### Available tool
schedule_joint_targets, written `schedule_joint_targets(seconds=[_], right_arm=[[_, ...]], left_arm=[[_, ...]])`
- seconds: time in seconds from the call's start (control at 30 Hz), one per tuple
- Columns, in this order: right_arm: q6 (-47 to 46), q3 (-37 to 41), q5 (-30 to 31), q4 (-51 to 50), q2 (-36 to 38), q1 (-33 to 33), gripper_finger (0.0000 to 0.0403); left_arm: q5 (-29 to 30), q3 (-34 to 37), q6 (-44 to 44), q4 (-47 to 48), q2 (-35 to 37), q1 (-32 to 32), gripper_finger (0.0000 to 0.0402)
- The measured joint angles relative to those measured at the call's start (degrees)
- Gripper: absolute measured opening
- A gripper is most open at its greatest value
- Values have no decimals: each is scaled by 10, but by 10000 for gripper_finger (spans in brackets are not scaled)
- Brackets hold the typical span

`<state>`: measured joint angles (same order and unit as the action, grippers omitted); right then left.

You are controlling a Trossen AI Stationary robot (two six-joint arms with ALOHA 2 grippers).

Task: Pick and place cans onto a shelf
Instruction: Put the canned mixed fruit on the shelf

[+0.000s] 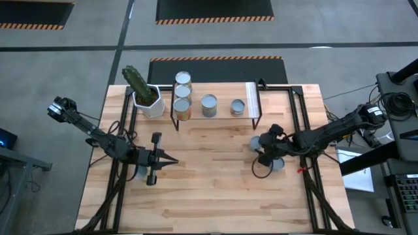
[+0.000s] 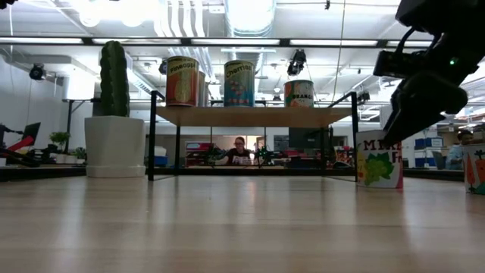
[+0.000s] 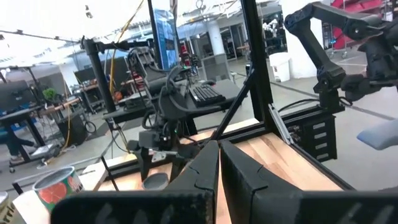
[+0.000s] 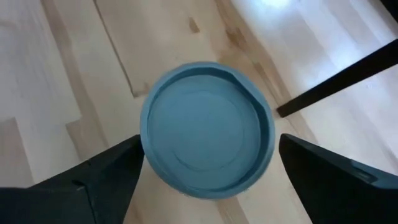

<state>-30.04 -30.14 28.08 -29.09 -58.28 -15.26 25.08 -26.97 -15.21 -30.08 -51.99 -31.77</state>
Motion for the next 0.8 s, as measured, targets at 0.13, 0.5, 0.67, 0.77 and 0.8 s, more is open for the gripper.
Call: schedule_joint_targets(seconds=[0.13,0.5,0.67,0.77,0.8], right_arm=[[1,3,-9,13,0,9,328],[23,-29,-50,12,6,12,258],[66,-117,-58,-20,11,12,270],[104,-190,-56,-45,6,18,269],[113,-216,-56,-55,2,21,268]], left_arm=[[0,0,-13,-10,2,0,0],[1,0,-67,-69,25,0,0],[1,-2,-93,-85,44,0,0],[1,-10,-105,-87,50,0,0],[1,-13,-110,-86,52,0,0]])
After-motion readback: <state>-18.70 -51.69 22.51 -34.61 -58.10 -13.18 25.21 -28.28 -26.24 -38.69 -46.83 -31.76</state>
